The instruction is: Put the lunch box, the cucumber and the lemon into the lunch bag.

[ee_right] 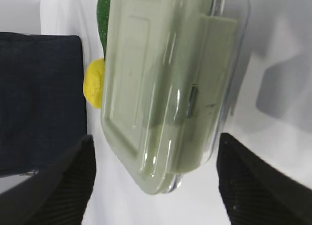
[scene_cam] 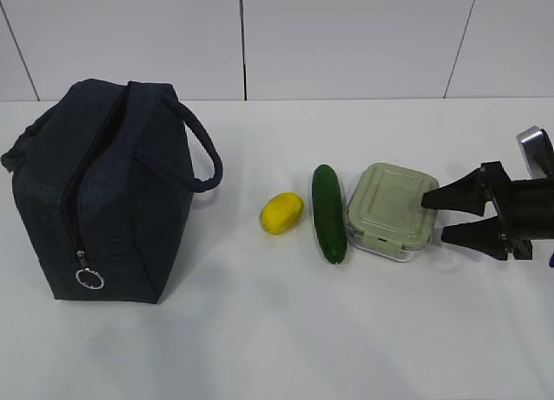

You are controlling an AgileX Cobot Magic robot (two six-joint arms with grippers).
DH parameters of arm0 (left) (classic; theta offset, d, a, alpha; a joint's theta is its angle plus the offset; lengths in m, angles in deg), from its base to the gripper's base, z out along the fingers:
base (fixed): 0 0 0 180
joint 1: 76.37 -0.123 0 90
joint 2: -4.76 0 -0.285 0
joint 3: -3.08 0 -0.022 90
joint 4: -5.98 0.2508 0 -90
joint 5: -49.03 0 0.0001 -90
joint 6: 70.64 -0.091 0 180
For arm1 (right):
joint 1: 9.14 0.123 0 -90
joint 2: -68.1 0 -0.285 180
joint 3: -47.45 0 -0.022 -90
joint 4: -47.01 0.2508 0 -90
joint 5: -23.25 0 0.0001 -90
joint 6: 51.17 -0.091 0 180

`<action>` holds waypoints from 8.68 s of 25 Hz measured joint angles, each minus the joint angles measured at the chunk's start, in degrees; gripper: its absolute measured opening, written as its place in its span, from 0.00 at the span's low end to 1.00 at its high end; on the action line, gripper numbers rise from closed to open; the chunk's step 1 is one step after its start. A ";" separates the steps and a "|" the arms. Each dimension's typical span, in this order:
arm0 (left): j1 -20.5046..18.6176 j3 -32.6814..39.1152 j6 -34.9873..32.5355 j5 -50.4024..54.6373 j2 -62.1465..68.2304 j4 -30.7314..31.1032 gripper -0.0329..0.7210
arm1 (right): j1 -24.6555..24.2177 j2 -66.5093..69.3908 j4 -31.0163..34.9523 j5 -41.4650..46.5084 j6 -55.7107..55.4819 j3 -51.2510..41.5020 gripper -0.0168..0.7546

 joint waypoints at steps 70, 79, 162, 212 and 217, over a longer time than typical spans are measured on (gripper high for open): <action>0.00 0.00 0.02 0.00 0.00 0.00 0.36 | 0.16 9.65 5.85 5.16 0.82 7.39 0.77; 0.00 0.00 0.02 0.00 0.00 0.00 0.36 | 0.95 11.63 6.62 6.20 0.71 7.74 0.77; 0.00 0.00 0.15 0.00 0.00 0.00 0.36 | 4.69 12.13 8.30 4.91 2.10 8.08 0.51; 0.00 0.00 0.24 -1.96 5.66 -9.90 0.36 | 4.79 0.30 -1.86 5.95 -3.53 9.41 0.50; 0.00 -0.55 0.24 -7.57 11.20 -14.73 0.36 | 4.79 -0.72 -2.46 6.21 -6.72 10.33 0.50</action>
